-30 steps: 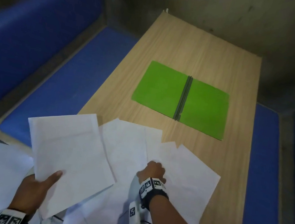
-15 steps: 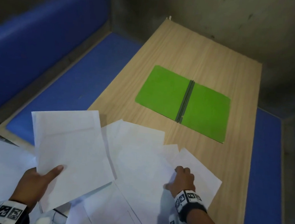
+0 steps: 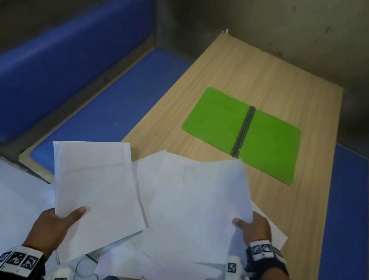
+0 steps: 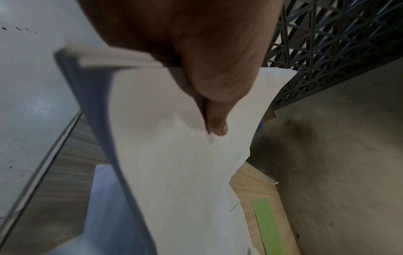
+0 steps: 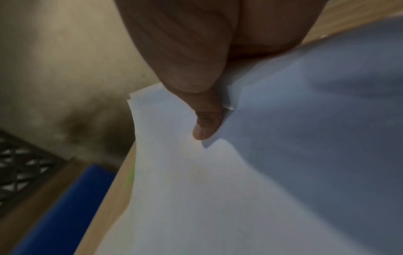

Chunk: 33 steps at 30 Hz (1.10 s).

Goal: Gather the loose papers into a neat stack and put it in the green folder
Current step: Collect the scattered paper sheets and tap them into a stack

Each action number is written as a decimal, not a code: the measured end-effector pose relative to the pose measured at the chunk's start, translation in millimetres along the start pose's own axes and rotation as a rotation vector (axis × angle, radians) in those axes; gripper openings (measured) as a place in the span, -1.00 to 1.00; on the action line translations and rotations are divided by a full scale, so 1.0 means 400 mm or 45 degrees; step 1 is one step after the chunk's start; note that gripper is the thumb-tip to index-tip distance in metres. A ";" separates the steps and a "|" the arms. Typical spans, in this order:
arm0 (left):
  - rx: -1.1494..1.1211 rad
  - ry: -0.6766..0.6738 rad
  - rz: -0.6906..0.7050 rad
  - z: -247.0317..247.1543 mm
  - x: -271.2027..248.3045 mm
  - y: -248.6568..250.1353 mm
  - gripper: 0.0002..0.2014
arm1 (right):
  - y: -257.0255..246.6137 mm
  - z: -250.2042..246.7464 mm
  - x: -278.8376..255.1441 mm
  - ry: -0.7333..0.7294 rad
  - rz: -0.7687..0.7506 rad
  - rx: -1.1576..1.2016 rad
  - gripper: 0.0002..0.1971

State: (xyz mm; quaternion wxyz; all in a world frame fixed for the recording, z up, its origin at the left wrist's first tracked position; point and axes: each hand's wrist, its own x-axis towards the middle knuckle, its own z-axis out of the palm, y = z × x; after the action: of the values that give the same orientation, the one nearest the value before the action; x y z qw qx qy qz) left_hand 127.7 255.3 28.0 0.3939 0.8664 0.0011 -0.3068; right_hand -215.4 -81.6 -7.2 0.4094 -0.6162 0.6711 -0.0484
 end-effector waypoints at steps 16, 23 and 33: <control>-0.026 -0.061 -0.019 0.006 0.030 -0.043 -0.71 | -0.230 -0.062 -0.040 0.031 -0.337 0.389 -0.78; -0.042 -0.019 -0.052 -0.002 0.054 -0.059 -0.61 | -0.253 0.271 -0.044 -0.508 -0.474 -0.732 -0.49; -0.085 -0.021 -0.089 0.017 0.053 -0.058 -0.58 | -0.261 0.346 -0.092 -0.462 -0.483 -0.865 -0.36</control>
State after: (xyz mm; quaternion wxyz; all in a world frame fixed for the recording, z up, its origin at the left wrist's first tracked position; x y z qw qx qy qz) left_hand 135.7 261.6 -2.6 0.4116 0.8497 0.0382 -0.3273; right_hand -52.4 -13.6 -21.4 0.2784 -0.8270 0.4407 0.2103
